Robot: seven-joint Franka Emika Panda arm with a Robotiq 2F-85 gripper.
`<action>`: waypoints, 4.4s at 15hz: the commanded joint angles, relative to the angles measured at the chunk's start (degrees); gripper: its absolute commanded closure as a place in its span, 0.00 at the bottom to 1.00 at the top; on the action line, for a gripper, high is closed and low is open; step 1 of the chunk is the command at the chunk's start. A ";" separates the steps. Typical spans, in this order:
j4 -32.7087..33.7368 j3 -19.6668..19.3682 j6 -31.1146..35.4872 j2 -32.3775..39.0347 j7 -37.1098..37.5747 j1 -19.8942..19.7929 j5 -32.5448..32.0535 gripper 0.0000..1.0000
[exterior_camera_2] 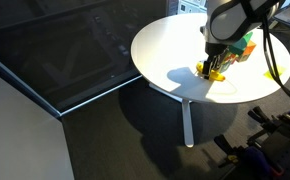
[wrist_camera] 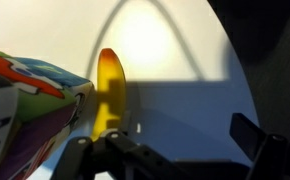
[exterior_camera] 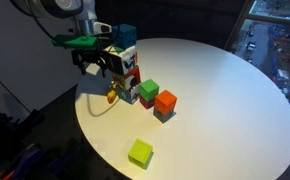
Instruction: Put the banana on the table.
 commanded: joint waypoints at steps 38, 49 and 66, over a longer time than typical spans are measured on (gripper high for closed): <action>-5.44 -3.16 -20.50 -35.42 19.58 -1.02 5.87 0.00; -6.44 -3.26 -30.80 -45.29 18.75 -1.42 5.03 0.00; -7.31 -3.14 -34.56 -47.81 18.28 -1.25 5.11 0.00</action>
